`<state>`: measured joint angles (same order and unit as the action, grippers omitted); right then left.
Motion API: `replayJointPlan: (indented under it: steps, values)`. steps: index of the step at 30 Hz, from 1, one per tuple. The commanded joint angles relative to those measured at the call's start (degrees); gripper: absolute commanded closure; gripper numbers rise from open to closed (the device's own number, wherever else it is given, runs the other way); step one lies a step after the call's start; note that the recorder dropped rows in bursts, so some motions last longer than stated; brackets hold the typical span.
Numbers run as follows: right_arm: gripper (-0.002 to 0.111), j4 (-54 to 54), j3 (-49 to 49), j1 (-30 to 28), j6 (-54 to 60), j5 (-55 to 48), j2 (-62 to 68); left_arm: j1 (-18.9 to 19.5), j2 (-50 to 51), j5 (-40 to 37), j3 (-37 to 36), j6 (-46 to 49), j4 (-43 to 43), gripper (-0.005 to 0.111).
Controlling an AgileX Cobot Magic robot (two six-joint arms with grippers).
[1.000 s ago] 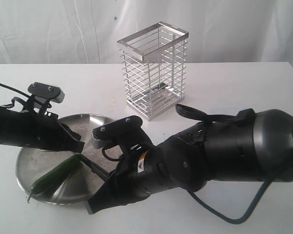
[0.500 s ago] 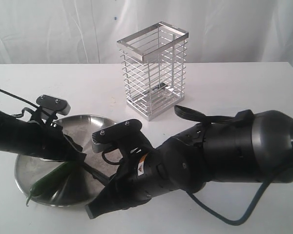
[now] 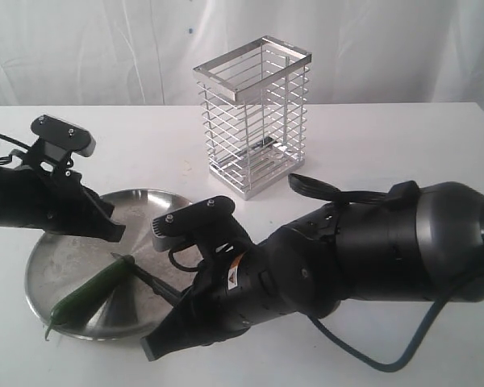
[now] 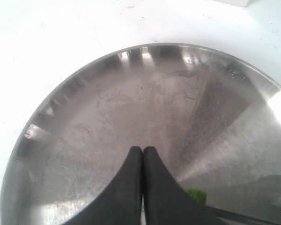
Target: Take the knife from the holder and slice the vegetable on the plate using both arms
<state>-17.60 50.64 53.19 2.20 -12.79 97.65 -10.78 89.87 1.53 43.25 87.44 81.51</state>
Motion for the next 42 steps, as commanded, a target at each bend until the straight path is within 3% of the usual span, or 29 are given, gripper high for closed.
replayJointPlan:
  steps: [1, 15, 30, 37, 42]
  values:
    - [0.108, -0.3, 0.2, -0.1, -0.1, -0.6, 1.0, -0.3, -0.3, -1.2, -1.6, -0.4, 0.9, 0.107]
    - [0.108, -0.8, 0.2, -0.1, -0.1, 0.1, 2.9, -0.3, 0.0, -1.2, -1.9, -0.5, 0.9, 0.107]
    - [0.108, -0.8, 0.2, -0.1, -0.1, 0.2, 2.9, -0.3, 10.3, -5.7, 2.8, -0.3, 0.9, 0.107]
    - [0.108, -0.8, 0.2, -0.1, -0.1, 0.2, 2.9, -0.3, 16.8, -2.6, 2.4, -0.1, 0.2, 0.107]
    - [0.108, -0.8, 0.3, -0.1, -0.1, 0.2, 2.9, -0.3, 7.5, -0.6, 2.8, -0.1, -0.2, 0.107]
